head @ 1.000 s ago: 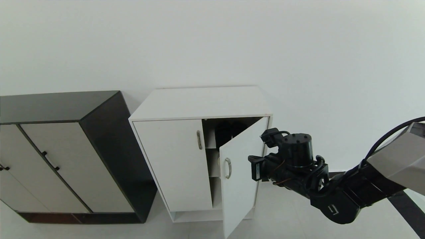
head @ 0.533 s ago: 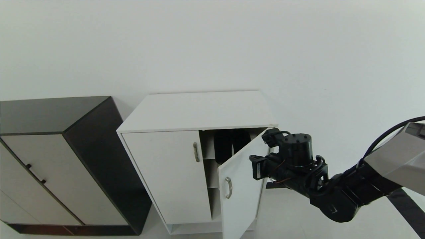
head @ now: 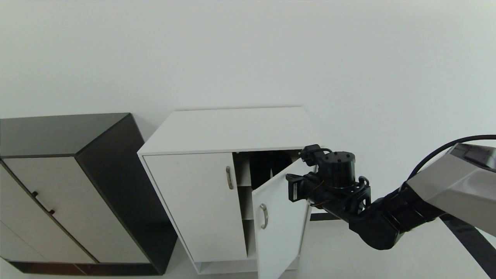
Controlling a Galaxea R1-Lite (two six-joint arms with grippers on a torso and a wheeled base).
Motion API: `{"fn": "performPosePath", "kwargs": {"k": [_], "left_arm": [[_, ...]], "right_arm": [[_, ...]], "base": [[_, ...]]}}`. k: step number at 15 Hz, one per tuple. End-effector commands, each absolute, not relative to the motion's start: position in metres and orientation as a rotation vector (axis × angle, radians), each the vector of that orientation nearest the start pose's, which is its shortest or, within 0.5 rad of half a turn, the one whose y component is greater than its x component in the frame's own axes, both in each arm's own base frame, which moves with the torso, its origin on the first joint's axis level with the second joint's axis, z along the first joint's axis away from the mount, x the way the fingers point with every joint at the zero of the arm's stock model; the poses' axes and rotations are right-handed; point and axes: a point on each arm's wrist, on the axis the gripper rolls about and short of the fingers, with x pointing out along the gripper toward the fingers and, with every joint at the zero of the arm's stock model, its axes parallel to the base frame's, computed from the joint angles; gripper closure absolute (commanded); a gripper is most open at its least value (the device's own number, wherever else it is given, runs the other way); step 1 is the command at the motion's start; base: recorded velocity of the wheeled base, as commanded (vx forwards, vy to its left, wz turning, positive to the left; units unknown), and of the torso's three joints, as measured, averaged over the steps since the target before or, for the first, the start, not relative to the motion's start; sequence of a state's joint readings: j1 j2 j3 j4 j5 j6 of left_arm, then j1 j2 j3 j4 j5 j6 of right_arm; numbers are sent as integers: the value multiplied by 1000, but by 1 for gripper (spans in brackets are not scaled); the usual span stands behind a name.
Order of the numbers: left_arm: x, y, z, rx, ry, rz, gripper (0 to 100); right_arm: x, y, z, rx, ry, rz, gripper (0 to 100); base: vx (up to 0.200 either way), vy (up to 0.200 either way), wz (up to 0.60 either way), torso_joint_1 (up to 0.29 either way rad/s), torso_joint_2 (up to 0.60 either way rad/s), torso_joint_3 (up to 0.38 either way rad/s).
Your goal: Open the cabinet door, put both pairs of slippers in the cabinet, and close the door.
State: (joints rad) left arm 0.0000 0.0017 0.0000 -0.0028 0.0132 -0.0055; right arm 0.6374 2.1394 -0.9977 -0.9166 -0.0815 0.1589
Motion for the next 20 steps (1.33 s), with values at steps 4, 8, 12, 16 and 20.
{"fn": "performPosePath", "kwargs": {"k": [4, 8, 12, 16, 20], "left_arm": [[-23, 0, 76, -6, -2, 14, 100], [-23, 0, 76, -6, -2, 14, 100], [-23, 0, 76, -6, -2, 14, 100], [-23, 0, 76, -6, -2, 14, 100], [-23, 0, 76, -6, -2, 15, 100]], "right_arm": [[347, 239, 92, 67, 250, 507, 100], [369, 236, 89, 76, 221, 476, 100], [386, 235, 84, 58, 198, 459, 100], [398, 235, 84, 54, 215, 442, 100], [405, 233, 78, 53, 222, 431, 100]], "base": [[0, 0, 0, 0, 0, 0], [0, 0, 0, 0, 0, 0], [0, 0, 0, 0, 0, 0], [0, 0, 0, 0, 0, 0], [0, 0, 0, 0, 0, 0]]}}
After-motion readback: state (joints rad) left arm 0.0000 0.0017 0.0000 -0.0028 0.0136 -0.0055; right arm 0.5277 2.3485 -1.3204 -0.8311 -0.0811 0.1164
